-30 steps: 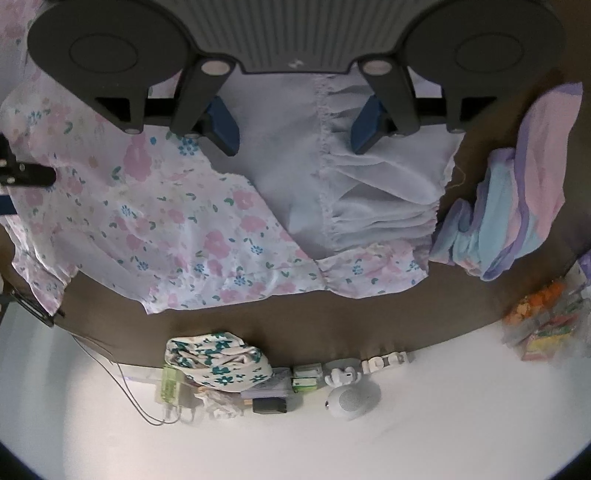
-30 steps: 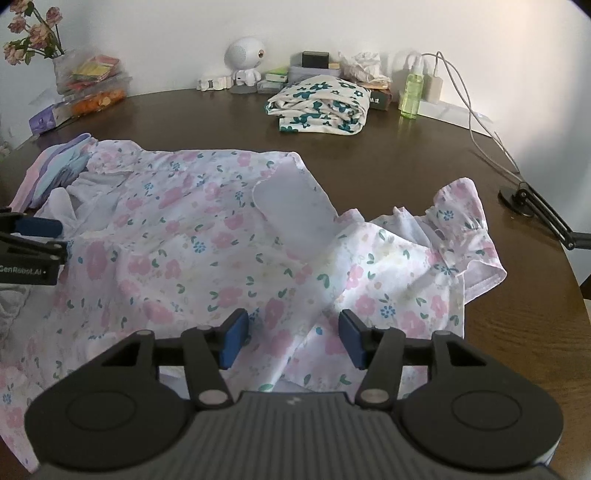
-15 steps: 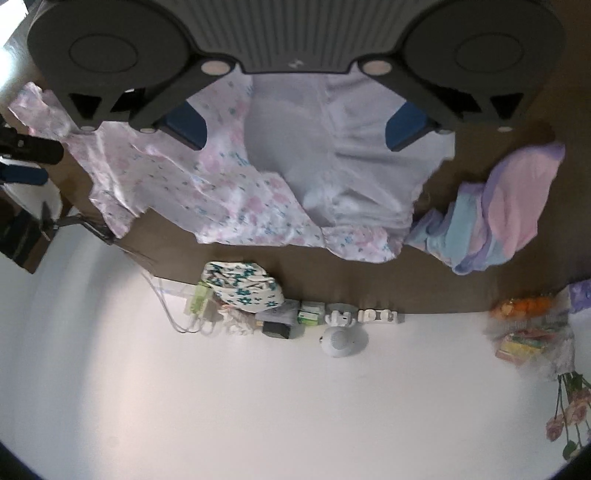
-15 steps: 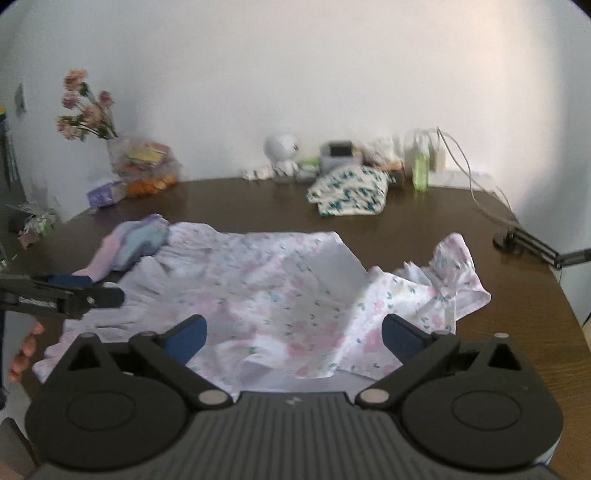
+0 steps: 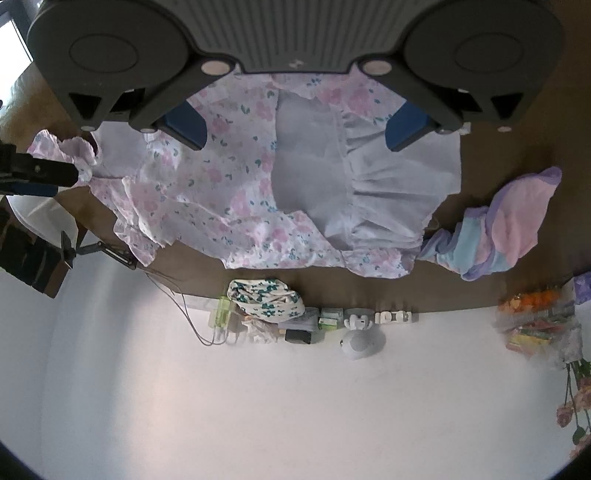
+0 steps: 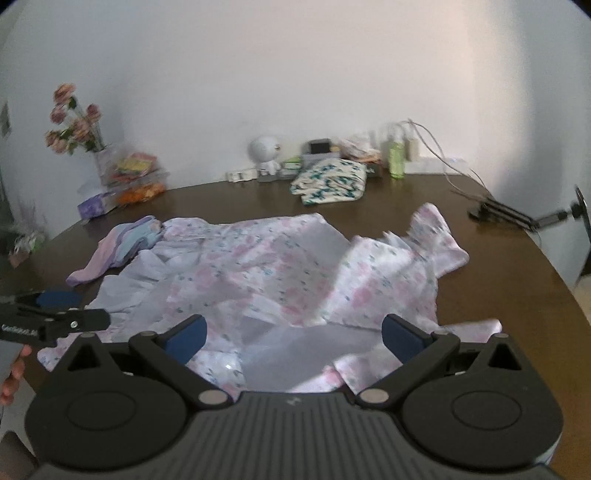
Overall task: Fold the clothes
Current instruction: 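Grasp the ruffled sleeve with the right gripper and lift it up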
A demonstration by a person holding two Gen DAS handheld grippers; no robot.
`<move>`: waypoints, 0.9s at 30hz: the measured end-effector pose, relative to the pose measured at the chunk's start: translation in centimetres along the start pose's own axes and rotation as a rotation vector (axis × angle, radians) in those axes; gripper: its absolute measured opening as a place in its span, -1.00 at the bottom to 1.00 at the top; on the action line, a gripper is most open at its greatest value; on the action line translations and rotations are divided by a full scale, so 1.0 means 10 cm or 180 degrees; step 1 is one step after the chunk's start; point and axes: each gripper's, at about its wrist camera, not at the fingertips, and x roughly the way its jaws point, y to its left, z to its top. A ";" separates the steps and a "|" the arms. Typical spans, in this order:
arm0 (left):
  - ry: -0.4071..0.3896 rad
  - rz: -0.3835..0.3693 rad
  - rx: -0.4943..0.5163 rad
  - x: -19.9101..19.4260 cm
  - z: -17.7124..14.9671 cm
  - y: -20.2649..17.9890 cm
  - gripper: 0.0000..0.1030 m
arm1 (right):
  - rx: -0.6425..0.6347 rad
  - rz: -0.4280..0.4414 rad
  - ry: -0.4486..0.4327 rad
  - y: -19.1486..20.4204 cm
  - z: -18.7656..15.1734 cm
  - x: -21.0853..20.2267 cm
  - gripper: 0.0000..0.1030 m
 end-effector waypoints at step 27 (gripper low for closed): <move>0.0441 -0.0367 0.0586 0.87 0.53 -0.73 0.83 | 0.0435 -0.0518 0.0190 -1.00 -0.36 -0.04 -0.70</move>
